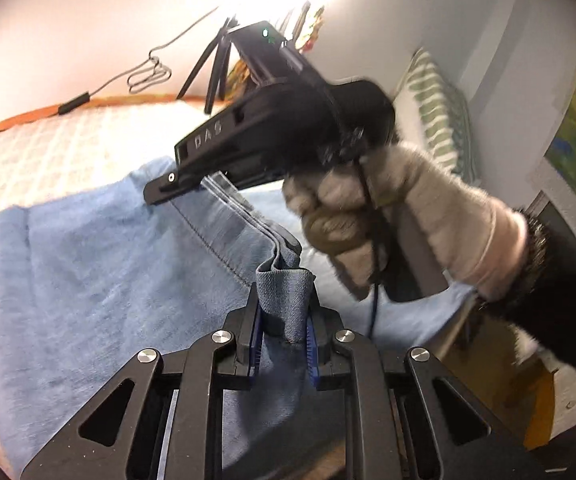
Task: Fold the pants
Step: 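Fold the held jeans over with both tools onto the other half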
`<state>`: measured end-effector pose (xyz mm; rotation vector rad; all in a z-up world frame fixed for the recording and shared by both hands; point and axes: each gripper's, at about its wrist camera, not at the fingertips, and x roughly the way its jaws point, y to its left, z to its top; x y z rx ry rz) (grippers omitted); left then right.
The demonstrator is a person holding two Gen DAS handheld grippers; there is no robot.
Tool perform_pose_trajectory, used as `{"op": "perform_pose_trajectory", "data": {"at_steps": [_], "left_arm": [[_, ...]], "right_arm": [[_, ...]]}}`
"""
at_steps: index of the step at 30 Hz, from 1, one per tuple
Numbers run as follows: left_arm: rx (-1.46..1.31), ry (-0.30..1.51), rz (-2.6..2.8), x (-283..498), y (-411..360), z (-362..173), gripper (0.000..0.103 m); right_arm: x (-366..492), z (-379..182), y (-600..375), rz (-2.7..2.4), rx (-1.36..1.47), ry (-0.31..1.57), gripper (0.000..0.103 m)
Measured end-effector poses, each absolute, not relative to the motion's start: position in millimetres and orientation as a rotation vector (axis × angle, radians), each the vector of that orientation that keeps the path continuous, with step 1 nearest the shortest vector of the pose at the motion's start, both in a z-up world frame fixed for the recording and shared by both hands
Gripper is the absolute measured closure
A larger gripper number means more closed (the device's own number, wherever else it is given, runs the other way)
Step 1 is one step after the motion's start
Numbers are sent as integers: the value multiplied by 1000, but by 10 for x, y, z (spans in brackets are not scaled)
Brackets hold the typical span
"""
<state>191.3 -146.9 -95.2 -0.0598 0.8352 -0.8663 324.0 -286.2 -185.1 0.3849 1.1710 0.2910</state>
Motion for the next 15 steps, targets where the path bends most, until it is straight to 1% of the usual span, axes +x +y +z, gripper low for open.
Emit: {"op": "perform_pose_trajectory", "data": {"at_steps": [4, 8, 15], "left_arm": [[-143, 814, -891, 1878, -1459, -846, 87], [-99, 782, -921, 1767, -1717, -832, 87], [-91, 768, -994, 1787, -2045, -812, 87]], "right_arm": [[3114, -1635, -2847, 269, 348, 1109, 97], [2911, -1402, -2885, 234, 322, 1031, 98], [2644, -1251, -3192, 157, 301, 1011, 98]]}}
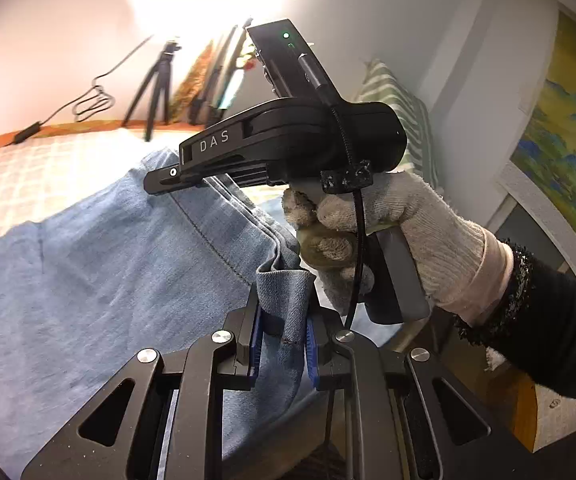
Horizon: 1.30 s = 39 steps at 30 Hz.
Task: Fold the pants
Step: 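Fold the held jeans over with both tools onto the other half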
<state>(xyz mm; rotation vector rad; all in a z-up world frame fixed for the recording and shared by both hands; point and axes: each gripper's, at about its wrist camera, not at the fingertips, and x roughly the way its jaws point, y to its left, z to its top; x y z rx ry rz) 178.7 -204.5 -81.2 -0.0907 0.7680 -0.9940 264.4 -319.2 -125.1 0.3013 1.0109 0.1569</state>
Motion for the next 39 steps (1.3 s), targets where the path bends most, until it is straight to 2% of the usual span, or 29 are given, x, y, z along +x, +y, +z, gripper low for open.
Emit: {"op": "perform_pose_trajectory", "data": {"at_steps": [39], "left_arm": [[12, 734, -1340, 1125, -3779, -585, 87]], "right_arm": [[1318, -538, -4791, -171, 230, 944, 98]]}}
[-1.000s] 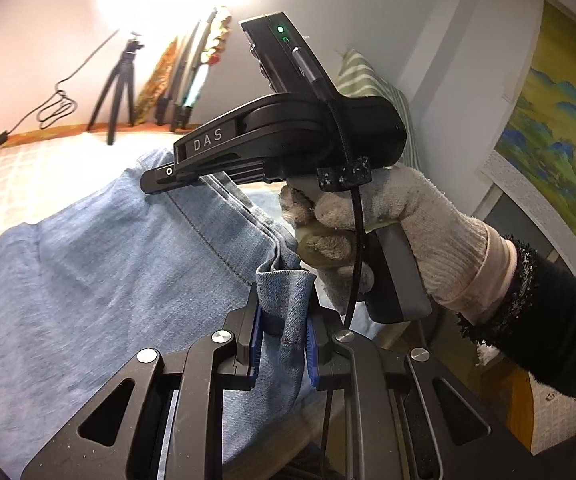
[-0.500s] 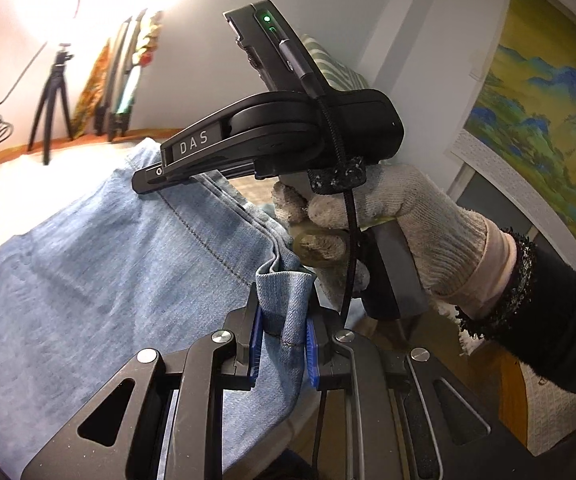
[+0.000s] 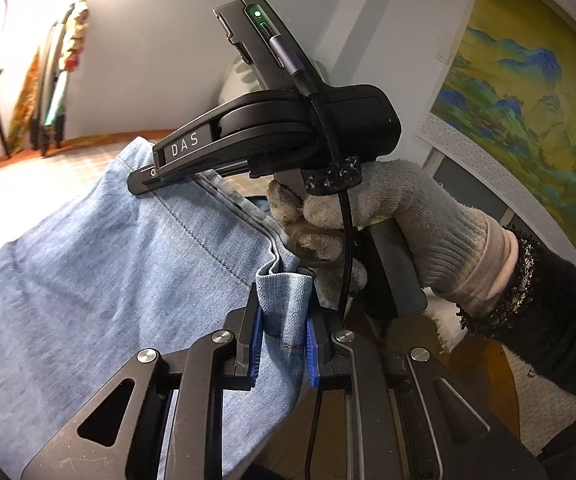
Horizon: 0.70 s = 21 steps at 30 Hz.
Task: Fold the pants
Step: 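Fold the held jeans over with both tools onto the other half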
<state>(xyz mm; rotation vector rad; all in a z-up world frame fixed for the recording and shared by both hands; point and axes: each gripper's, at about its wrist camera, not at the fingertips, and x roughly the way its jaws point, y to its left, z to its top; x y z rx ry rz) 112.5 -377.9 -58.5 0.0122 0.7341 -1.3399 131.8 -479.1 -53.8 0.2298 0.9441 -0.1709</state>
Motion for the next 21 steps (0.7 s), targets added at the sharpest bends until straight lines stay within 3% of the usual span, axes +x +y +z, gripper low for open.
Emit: {"op": "perform_pose_trajectory", "data": {"at_steps": [21], "left_arm": [[36, 775, -1454, 993, -4445, -733, 87]], "right_arm": [[786, -497, -5566, -310, 179, 973, 98]]}}
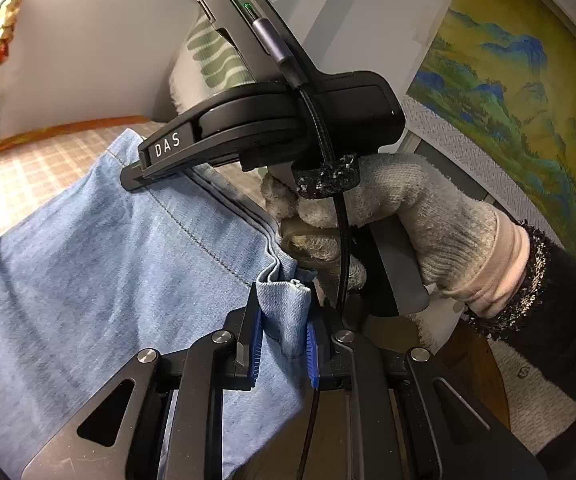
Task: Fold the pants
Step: 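Fold the held jeans over with both tools onto the other half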
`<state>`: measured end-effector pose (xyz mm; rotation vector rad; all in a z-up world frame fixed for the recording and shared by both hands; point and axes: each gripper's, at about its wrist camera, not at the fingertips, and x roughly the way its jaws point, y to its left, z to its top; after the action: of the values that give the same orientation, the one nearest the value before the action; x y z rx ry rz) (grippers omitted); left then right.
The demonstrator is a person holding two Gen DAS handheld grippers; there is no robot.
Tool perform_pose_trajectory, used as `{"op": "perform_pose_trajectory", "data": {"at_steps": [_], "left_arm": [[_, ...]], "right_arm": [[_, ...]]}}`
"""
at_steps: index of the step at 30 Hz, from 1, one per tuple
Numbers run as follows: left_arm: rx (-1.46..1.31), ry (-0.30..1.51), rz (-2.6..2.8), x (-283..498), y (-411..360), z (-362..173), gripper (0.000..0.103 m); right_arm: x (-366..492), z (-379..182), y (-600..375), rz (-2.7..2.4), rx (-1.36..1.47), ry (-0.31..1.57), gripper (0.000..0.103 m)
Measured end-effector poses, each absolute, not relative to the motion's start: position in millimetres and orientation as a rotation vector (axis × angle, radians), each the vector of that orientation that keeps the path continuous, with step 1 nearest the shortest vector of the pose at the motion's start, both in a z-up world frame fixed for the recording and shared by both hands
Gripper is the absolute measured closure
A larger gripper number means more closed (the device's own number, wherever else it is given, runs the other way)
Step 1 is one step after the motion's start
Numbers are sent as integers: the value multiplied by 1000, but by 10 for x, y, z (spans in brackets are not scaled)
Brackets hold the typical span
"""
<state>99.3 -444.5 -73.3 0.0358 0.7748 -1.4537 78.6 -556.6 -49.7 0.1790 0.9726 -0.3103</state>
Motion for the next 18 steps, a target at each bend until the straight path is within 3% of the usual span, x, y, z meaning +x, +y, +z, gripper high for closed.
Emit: {"op": "perform_pose_trajectory", "data": {"at_steps": [13, 15, 17, 18], "left_arm": [[87, 822, -1465, 1008, -4684, -903, 87], [91, 829, -1465, 993, -4705, -917, 87], [97, 843, -1473, 999, -4697, -955, 88], [108, 847, -1474, 984, -4702, -973, 88]], "right_arm": [[713, -789, -5843, -323, 203, 997, 98], [703, -845, -5910, -288, 243, 1002, 94], [682, -872, -6060, -269, 338, 987, 66], [671, -872, -6122, -265, 380, 970, 65]]}}
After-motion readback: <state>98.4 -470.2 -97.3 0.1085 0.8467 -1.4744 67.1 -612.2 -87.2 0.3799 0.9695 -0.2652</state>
